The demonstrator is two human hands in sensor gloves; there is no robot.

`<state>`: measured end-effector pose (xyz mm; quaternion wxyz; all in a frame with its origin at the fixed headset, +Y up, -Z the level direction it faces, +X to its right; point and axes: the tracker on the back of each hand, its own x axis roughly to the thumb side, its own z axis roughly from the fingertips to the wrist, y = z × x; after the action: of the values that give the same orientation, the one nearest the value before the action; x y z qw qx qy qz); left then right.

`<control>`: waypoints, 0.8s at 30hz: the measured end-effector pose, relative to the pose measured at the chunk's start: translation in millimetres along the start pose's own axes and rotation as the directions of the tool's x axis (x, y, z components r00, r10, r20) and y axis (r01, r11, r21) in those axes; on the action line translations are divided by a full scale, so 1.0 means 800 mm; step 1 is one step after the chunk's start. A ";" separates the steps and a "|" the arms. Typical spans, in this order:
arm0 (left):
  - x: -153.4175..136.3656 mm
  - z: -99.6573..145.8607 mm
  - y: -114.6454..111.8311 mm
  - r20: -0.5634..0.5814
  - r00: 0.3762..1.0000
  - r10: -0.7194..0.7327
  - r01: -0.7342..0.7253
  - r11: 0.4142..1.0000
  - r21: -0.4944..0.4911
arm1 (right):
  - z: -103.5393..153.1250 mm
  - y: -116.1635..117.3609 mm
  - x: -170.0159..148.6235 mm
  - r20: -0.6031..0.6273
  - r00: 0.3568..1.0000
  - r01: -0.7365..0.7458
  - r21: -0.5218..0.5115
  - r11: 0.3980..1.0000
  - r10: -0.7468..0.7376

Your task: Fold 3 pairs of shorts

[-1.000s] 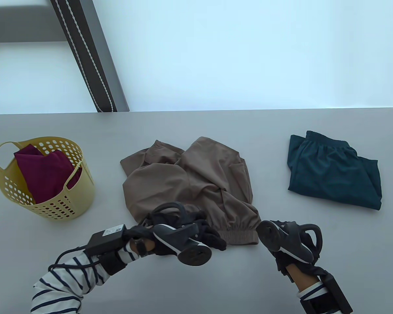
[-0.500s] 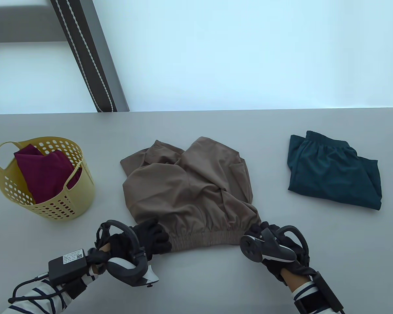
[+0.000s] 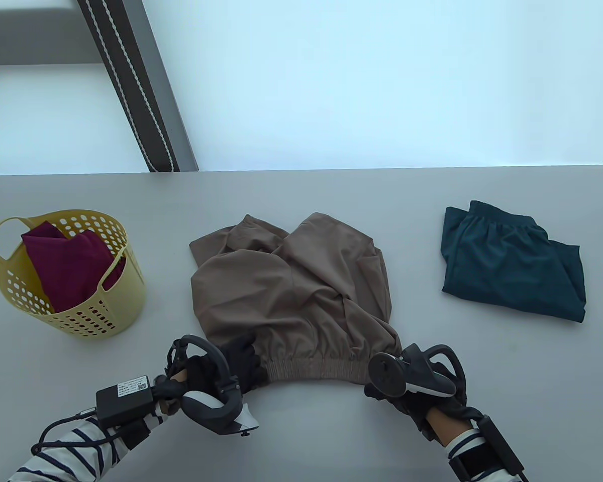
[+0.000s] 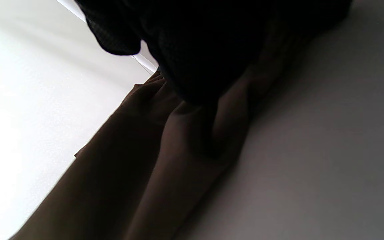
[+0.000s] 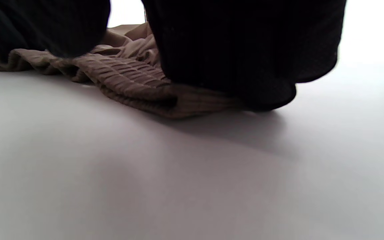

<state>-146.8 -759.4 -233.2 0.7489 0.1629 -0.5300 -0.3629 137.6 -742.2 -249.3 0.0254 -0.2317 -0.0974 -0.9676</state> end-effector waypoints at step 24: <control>-0.192 -0.002 0.091 -0.480 0.660 0.577 -0.480 0.816 0.321 | -0.034 -0.016 0.032 -0.286 0.935 -0.248 -0.111 0.962 0.208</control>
<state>-145.0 -599.8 -291.6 0.9261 0.1614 -0.3404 -0.0195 101.3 -735.5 -263.4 0.1338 -0.1078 0.0052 -0.9851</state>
